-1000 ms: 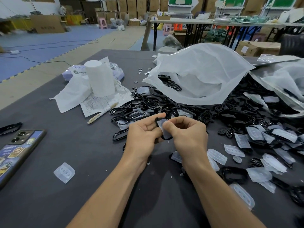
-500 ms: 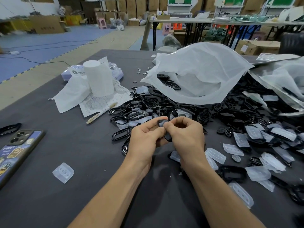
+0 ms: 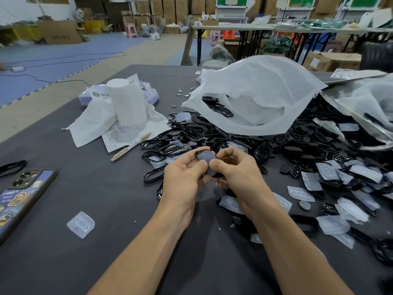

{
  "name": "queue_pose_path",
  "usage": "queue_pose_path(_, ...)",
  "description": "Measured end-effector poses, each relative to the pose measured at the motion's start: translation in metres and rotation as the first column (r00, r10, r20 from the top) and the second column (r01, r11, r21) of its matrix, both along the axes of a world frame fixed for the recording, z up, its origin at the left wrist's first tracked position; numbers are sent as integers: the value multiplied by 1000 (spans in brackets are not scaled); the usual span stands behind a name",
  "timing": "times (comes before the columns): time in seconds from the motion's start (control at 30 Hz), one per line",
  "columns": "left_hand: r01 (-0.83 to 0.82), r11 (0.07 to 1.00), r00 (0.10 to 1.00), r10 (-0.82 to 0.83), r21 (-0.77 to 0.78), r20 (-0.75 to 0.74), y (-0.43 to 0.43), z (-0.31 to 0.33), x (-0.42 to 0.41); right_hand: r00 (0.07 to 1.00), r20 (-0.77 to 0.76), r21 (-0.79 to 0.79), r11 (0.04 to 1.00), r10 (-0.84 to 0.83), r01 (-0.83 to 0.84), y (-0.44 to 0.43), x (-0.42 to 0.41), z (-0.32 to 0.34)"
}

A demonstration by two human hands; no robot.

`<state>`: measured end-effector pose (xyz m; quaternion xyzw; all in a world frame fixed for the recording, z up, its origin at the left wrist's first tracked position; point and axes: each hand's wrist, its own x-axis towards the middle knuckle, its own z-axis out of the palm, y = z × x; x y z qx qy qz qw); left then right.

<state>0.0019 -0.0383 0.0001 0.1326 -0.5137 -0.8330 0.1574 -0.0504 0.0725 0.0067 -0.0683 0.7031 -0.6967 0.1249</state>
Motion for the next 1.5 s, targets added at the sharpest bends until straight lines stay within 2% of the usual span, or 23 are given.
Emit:
queue_pose_path(0.07, -12, 999, 1000, 12, -41, 5, -1, 0, 0, 999, -35, 11, 1000, -28, 29, -1, 1, -2)
queue_pose_path(0.2, -51, 969, 998, 59, -242, 24, -1, -5, 0, 995, -94, 49, 998, -42, 47, -3, 2, -5)
queue_pose_path(0.3, -84, 874, 990, 129, -478, 62, -7, -11, -2, 989, -136, 127, 989, -52, 69, -2, 1, -6)
queue_pose_path(0.33, -85, 866, 989, 135, -494, 67, -9, -12, -2, 988, -146, 141, 987, -59, 79, -1, 0, -5)
queue_pose_path(0.63, -112, 919, 976, 173, -378, 134, -15, -5, -1, 979, -200, 153, 985, -48, 79, 2, 1, 0)
queue_pose_path(0.83, -100, 959, 979, 142, -265, 145, -14, 2, 1, 989, -132, 74, 995, -59, 70, -1, 2, 0)
queue_pose_path(1.07, -91, 974, 978, 126, -206, 163, -13, 3, 1, 986, -154, 92, 992, -71, 85, -1, 1, -3)
queue_pose_path(1.27, -32, 977, 986, 65, -211, 152, -12, 6, 4, 977, -194, 71, 992, -90, 105, 0, 1, -2)
queue_pose_path(1.5, -37, 948, 973, 106, -317, 205, -15, 6, 3, 964, -259, 132, 986, -66, 103, -1, 4, -2)
